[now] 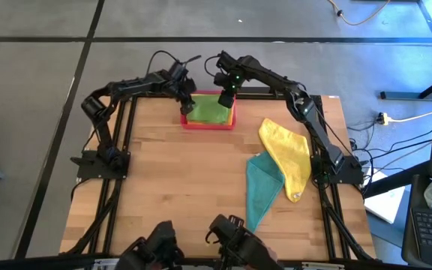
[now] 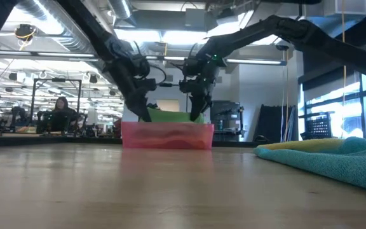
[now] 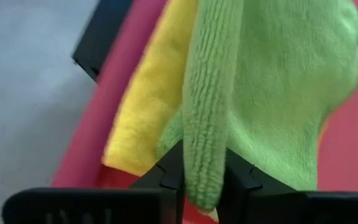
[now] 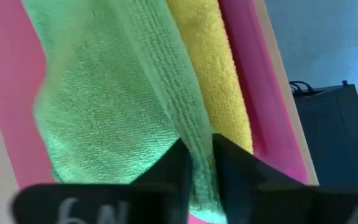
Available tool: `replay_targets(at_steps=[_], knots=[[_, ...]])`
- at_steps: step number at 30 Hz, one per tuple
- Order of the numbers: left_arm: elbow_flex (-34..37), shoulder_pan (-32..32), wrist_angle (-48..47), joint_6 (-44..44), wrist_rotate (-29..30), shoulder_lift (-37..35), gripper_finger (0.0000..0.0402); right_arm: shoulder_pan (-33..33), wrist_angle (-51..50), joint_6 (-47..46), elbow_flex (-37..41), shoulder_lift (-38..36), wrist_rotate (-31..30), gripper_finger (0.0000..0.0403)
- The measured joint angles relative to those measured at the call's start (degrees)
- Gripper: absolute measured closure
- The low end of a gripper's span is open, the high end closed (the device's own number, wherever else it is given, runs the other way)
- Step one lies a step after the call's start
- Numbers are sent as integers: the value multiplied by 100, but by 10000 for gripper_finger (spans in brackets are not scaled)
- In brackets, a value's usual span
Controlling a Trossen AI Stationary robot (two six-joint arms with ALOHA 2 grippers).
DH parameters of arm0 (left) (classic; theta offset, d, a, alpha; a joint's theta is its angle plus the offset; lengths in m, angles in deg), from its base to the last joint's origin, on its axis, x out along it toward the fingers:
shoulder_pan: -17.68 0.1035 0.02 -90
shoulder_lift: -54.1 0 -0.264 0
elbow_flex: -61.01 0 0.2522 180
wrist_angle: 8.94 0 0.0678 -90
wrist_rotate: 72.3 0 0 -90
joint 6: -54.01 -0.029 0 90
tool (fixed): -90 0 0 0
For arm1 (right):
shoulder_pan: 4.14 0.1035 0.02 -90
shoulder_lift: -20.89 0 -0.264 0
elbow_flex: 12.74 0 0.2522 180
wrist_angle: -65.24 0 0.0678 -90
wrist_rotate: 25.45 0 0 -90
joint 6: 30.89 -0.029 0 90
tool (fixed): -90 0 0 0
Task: Fold microfiber towels
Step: Stack the folded green microfiber cloth on top of the yellow microfiber cloth in the bin
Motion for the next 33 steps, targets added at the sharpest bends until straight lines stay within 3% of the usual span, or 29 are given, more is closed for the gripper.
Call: replay_targets(at_steps=[6,13,20,33], knots=[[0,-4,-163,-15,113,143,314,-5,24,-2,0,0,88,250],[-19,95,-180,-119,829,77,278,4,-59,-273,0,-24,-960,163],[-28,238,-393,30,545,38,259,11,-254,-434,-105,-77,-1055,151],[-28,269,-567,154,116,-167,249,33,-310,-440,-105,-465,-395,151]])
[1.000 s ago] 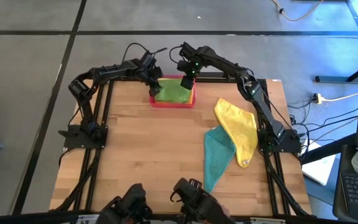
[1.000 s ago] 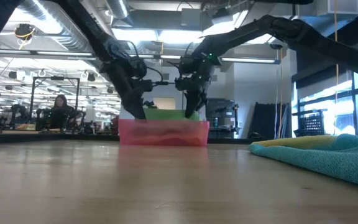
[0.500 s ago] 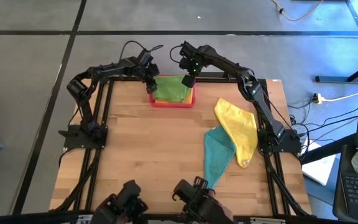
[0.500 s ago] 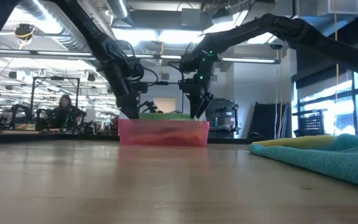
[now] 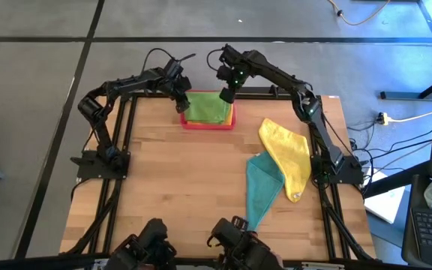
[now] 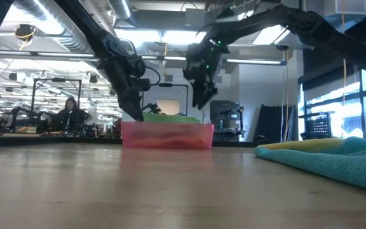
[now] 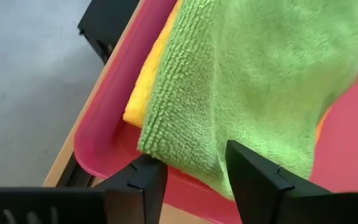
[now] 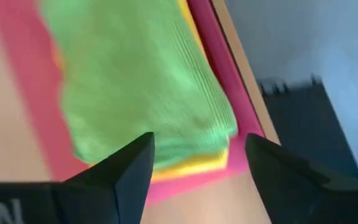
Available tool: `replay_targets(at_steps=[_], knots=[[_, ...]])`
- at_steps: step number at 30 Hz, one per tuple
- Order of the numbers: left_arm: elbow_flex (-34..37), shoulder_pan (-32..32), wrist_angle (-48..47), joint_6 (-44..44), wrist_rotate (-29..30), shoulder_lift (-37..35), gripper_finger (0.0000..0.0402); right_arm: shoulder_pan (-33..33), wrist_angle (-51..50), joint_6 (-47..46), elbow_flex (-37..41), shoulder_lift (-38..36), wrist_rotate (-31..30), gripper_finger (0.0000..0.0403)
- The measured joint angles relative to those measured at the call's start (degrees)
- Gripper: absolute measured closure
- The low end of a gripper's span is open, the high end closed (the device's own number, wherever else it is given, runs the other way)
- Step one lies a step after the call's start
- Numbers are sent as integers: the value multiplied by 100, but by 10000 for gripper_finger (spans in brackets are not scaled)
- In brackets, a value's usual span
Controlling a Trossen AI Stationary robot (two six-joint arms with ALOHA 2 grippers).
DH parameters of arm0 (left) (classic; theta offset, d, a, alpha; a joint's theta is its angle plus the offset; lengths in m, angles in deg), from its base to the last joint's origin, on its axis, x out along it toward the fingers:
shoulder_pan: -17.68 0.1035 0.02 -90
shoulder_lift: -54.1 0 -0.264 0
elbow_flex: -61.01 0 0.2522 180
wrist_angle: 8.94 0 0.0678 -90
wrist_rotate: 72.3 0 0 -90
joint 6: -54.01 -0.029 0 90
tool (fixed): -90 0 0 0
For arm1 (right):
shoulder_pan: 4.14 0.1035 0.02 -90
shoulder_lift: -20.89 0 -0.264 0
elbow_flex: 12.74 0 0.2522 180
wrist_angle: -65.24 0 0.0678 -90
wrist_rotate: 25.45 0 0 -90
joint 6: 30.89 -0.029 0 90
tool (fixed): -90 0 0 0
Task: Fold microfiber towels
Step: Stack the folded green microfiber cloth on top of the yellow microfiber cloth in the bin
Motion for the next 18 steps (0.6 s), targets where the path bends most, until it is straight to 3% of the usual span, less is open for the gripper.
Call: replay_targets(at_steps=[3,8,12,18], knots=[[0,55,-2,-2,-108,-4,224,2,439,117,-8,-100,404,150],[0,57,-56,15,-103,-4,168,53,1318,-356,126,-78,570,150],[0,23,-63,35,-52,-4,139,169,2259,-781,361,22,1157,150],[7,-140,-376,139,579,-290,122,430,3316,-2004,848,91,1215,155]])
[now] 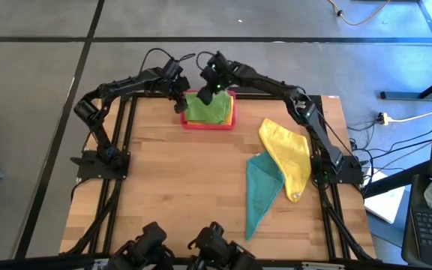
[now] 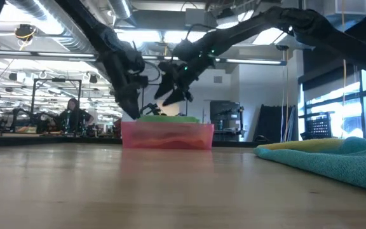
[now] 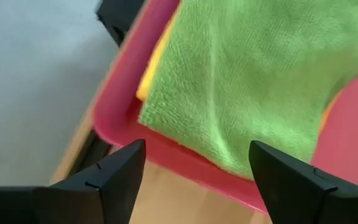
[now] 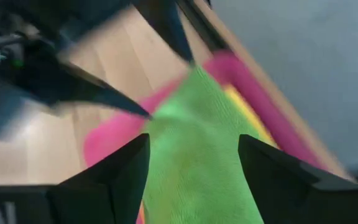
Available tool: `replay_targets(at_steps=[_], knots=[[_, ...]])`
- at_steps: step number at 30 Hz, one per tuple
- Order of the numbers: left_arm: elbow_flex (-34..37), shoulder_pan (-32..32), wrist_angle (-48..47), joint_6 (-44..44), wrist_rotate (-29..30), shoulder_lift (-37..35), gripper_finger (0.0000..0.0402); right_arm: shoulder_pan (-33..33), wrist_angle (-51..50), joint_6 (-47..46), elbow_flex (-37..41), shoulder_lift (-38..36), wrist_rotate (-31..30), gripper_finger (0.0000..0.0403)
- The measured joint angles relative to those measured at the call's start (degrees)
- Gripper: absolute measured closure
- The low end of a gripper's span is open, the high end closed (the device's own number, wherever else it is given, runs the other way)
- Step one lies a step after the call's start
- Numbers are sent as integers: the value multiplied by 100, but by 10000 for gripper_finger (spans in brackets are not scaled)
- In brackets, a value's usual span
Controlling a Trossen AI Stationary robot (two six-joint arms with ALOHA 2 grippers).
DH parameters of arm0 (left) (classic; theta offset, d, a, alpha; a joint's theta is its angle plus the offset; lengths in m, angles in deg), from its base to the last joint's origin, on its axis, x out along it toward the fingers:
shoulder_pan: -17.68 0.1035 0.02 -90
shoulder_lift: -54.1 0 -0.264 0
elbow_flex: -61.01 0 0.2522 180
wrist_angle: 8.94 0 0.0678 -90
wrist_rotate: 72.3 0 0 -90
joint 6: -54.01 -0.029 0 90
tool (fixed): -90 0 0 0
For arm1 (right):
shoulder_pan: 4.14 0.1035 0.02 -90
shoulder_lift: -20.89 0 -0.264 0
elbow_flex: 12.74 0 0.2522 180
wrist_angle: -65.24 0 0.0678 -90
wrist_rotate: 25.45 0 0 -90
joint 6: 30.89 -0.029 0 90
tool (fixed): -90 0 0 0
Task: Fold microfiber towels
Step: Stack the folded green microfiber cloth on top of the yellow microfiber cloth in the bin, then fold the blue microfiber cloth
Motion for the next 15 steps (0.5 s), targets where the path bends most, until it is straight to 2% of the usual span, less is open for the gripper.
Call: replay_targets(at_steps=[6,8,11,12,15], knots=[[0,-20,1,3,233,-662,127,140,-535,37,-26,-17,-379,185],[0,-24,234,20,-101,-793,128,144,-733,41,-173,-41,-381,197],[67,-85,707,159,-906,-758,129,136,-1130,91,-486,-139,-397,216],[118,-96,804,194,-1004,-706,129,127,-1328,108,-630,-163,-397,222],[219,-116,900,517,-820,-473,129,83,-2185,112,-834,-250,-330,241]])
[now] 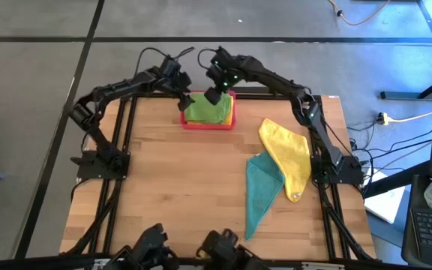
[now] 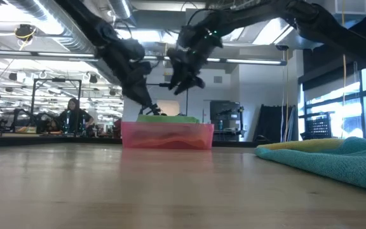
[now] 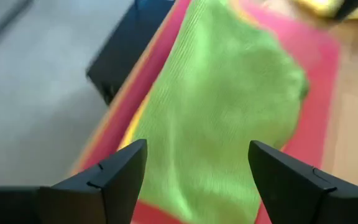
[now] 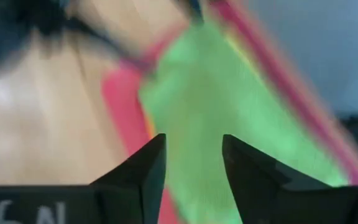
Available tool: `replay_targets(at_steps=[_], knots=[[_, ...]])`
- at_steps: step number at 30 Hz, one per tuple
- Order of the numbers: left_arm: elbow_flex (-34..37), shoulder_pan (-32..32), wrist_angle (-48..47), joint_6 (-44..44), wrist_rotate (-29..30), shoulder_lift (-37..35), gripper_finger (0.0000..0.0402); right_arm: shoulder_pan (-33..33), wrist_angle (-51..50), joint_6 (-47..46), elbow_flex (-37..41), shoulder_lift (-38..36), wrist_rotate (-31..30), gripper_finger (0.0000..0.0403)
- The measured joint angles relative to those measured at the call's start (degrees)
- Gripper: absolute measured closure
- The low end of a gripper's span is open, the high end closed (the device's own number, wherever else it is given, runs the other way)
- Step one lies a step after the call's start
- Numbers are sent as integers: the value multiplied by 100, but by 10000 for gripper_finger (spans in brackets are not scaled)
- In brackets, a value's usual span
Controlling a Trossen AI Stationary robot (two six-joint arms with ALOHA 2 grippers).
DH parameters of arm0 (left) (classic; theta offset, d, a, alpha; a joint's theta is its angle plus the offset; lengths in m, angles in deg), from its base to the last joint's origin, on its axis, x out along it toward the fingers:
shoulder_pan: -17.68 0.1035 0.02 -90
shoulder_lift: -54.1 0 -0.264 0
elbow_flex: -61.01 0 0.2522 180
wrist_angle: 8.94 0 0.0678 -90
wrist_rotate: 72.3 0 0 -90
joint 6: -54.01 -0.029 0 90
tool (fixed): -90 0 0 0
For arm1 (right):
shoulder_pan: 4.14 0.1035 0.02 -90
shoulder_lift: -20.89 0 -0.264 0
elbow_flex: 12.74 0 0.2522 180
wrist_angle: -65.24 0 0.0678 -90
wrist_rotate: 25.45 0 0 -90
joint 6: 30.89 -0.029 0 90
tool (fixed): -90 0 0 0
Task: Fold microfiber towels
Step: Fold the blue microfiber cloth
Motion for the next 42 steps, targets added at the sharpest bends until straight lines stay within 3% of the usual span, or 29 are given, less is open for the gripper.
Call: replay_targets(at_steps=[6,10,14,19,27,32,36,42], knots=[[14,-4,-301,462,234,-106,140,-75,-1736,875,194,-120,155,267],[12,-118,-513,592,1211,-495,162,-85,-1663,835,194,-189,325,284],[128,-259,-576,1057,1410,-1085,180,-89,-1642,699,191,-274,521,300],[768,-577,-602,1649,1388,-2045,186,-85,-2438,1069,191,-340,401,310],[2059,-1582,-181,3605,1507,-3530,188,-97,-2649,1119,191,-694,388,312],[2368,-2636,-131,4656,2946,-4089,188,-56,-2988,968,194,-1125,-231,312],[2371,-3347,-14,5284,3927,-4276,188,-60,-2813,791,200,-1611,-373,312],[2371,-3970,339,5926,4378,-4242,188,48,-2447,565,207,-2234,40,312]])
